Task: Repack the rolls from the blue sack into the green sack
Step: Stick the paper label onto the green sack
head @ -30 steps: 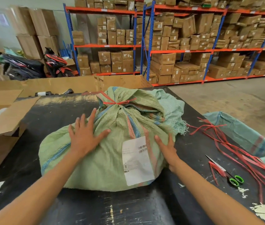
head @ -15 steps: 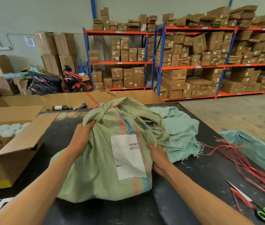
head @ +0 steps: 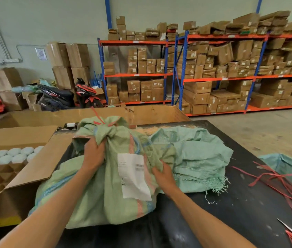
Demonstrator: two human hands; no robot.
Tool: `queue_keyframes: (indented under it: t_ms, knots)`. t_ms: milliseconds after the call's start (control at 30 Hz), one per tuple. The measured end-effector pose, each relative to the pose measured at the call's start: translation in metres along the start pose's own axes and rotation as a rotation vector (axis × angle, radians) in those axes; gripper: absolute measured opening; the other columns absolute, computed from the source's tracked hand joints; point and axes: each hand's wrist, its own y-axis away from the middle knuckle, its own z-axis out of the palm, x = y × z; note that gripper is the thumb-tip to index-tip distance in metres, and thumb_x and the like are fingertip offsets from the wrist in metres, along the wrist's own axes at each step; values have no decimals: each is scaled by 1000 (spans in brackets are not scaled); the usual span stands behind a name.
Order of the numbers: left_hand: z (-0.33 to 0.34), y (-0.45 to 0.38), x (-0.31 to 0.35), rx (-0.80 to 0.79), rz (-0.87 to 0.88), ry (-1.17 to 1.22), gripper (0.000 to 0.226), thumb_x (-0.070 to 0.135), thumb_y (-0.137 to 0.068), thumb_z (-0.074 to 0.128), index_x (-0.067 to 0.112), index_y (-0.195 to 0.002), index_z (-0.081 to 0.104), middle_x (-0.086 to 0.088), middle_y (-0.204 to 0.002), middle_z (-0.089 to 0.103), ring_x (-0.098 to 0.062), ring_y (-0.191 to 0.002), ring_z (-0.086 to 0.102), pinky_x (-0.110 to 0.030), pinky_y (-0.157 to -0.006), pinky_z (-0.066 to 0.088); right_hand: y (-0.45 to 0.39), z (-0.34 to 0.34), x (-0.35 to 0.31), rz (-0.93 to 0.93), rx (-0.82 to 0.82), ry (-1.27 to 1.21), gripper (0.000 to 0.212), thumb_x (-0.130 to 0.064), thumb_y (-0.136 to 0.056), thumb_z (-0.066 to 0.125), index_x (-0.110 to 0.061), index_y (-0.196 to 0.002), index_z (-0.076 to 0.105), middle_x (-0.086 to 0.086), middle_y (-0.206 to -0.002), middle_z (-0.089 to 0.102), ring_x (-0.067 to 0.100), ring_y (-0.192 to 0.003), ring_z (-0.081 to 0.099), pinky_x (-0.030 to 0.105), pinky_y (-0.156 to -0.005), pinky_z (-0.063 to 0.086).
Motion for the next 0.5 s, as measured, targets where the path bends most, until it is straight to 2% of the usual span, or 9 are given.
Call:
queue_keyframes:
  t_ms: [67,100,167,233,300,333,400,433,500]
  knots:
    - [7,3,-27,-177,-40,-193,52,54,-93,44,9,-110,65,-12,-107,68,-29,-102,63,-38,-82,49,1,1,14,-3,20,72,9,-12,-96,57,-13,-96,66,-4,-89,69,12,-85,63,13,-68,48]
    - [9,4,-40,-251,-59,-294,65,67,-86,37,13,-110,64,-10,-106,69,-31,-102,64,-42,-82,51,2,0,19,-1,6,121,14,-16,-95,59,-8,-86,66,1,-83,69,14,-80,62,12,-61,46]
    - [14,11,-59,-363,-115,-429,77,78,-76,32,22,-124,57,-3,-117,67,-30,-110,62,-47,-90,50,4,-4,26,35,-59,238,29,-23,-94,61,-9,-70,58,2,-69,63,11,-67,56,11,-50,39]
    - [15,23,-64,-400,-179,-470,82,80,-72,35,26,-132,47,0,-126,63,-29,-116,59,-50,-96,46,8,-7,27,60,-114,311,30,-26,-95,60,-15,-68,55,-4,-66,59,6,-63,52,12,-50,38]
    - [15,32,-58,-362,-195,-504,77,76,-74,46,23,-130,45,-1,-127,61,-29,-116,57,-51,-97,44,11,-10,26,65,-181,351,23,-31,-97,58,-16,-81,63,-4,-78,65,8,-75,58,17,-60,43]
    - [17,35,-52,-322,-193,-543,73,69,-76,55,19,-128,43,-3,-127,58,-31,-116,55,-52,-97,42,12,-12,24,71,-228,372,21,-35,-97,57,-16,-94,66,-3,-90,67,11,-87,61,20,-67,45]
    - [19,39,-38,-219,-153,-576,69,52,-78,68,16,-129,41,-8,-128,50,-33,-117,51,-52,-97,42,12,-21,21,61,-292,452,29,-39,-98,54,-18,-117,61,-7,-107,62,12,-102,58,25,-80,42]
    - [20,40,-30,-168,-91,-534,66,42,-77,71,17,-130,41,-9,-127,48,-33,-116,50,-51,-96,43,11,-28,19,21,-283,499,32,-41,-98,53,-19,-121,58,-9,-109,60,11,-100,57,26,-82,42]
    - [22,43,-12,-140,82,-352,47,25,-78,63,19,-123,53,-8,-122,53,-29,-112,53,-45,-95,44,10,-41,13,-89,-177,573,37,-52,-94,55,-24,-118,58,-11,-105,65,13,-89,61,32,-80,49]
